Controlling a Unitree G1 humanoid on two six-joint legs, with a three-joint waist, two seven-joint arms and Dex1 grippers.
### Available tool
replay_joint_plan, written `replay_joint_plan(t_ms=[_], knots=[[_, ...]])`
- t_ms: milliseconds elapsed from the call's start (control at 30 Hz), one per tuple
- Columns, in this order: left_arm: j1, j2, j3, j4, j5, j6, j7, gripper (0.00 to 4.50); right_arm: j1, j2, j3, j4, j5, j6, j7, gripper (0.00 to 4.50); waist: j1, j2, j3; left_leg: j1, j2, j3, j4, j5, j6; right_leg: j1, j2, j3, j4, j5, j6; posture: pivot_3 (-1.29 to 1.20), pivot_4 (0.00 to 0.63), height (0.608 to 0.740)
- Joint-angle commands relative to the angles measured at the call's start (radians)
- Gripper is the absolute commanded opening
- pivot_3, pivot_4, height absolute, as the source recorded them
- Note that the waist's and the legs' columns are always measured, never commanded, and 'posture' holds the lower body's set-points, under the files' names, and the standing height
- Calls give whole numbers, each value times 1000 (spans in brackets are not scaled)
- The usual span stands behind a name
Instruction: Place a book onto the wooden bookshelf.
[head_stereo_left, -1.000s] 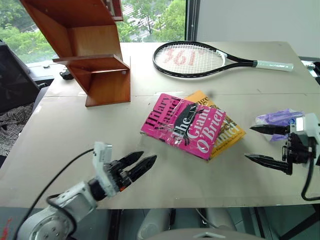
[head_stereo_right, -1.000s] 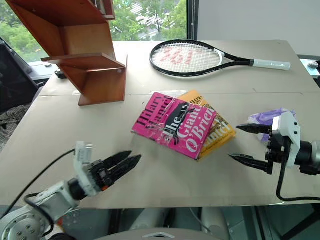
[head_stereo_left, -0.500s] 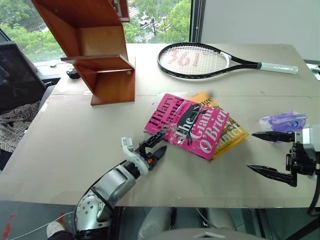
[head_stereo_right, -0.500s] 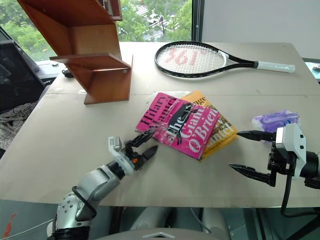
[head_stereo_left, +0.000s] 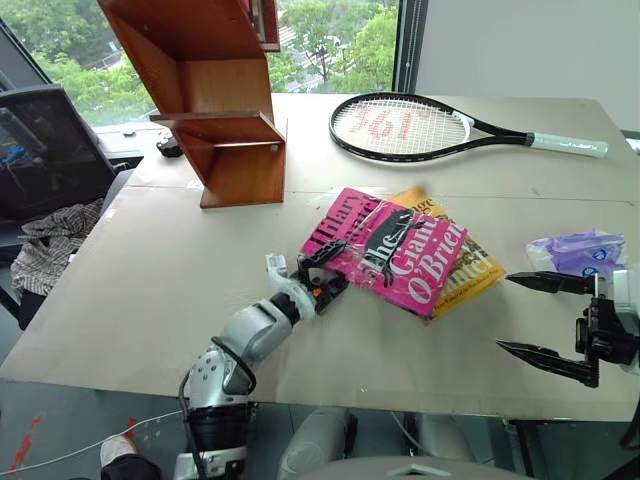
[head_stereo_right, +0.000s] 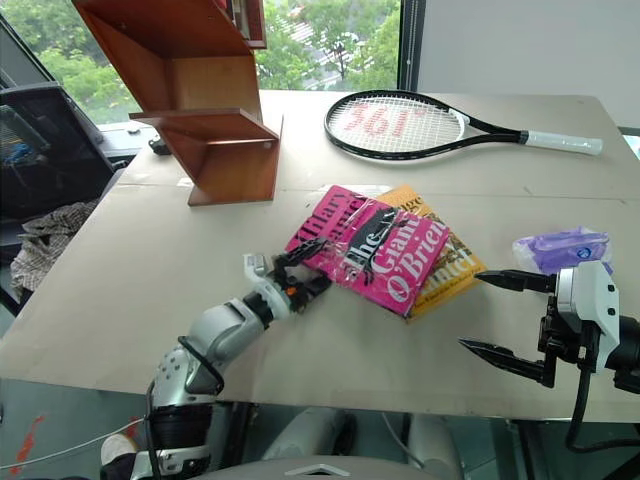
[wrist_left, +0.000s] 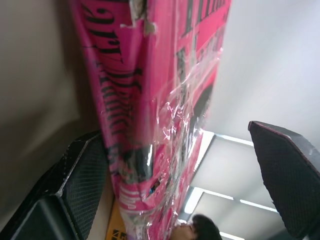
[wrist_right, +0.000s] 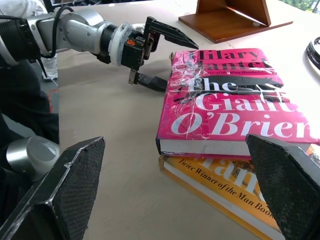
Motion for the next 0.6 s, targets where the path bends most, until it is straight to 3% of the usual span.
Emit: replay_joint_plan(t_ms=[33,267,300,367,600], knots=[[-49,1,-16,98,29,57,-81,4500,-11,4,-1,-38,13,-16,-13,4457,0,0,0,0,0,0,0,0,0,0,0,0,0,0,0,0,150,740],[-129,-54,18,204,166,30,-148,4500,-2,9,0,-50,11,-18,-29,4457,0,-1,0,0,0,0,0,0,0,0,0,0,0,0,0,0,150,740],[-129,-66,27,207,176,25,-151,3970,0,11,-3,-54,13,-17,-33,4500,0,-1,0,0,0,0,0,0,0,0,0,0,0,0,0,0,150,740],[-127,-80,37,206,204,27,-165,3469,0,16,-4,-57,15,-17,-40,4500,0,-2,0,0,0,0,0,0,0,0,0,0,0,0,0,0,150,740],[-107,-113,104,174,264,12,-180,152,-21,52,19,-52,19,-19,-84,4500,-2,-3,-1,0,0,0,0,0,-1,0,0,0,0,0,0,0,150,740]])
